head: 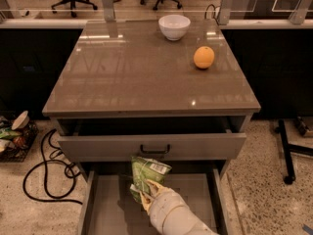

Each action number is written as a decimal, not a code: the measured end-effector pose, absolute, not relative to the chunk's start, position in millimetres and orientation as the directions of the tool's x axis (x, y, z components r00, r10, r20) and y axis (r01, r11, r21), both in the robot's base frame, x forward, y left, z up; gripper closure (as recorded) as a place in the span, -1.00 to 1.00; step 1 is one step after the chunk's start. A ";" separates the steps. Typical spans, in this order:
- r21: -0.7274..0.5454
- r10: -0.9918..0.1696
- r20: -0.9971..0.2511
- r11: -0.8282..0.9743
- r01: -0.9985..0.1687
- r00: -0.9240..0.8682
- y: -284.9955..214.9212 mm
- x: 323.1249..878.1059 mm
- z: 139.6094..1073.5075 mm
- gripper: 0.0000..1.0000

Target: Pick green jalapeno chip bag from middle drawer and place on counter

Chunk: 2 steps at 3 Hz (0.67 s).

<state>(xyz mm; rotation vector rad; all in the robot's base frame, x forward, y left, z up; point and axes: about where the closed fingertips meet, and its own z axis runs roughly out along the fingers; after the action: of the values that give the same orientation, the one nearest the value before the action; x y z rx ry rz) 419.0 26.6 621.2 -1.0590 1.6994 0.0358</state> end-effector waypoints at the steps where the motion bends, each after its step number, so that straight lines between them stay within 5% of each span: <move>1: -0.469 -0.560 -0.827 0.631 -0.618 0.057 43.6 393.0 671.5 1.00; 2: -0.481 -0.521 -0.845 0.639 -0.600 0.122 53.2 387.5 702.4 1.00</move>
Offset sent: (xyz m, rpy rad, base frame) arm -0.0385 0.0284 0.1255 0.1835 -0.2354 0.0455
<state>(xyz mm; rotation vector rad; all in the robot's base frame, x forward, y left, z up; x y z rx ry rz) 387.5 53.2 702.4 -0.9747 1.5231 0.0732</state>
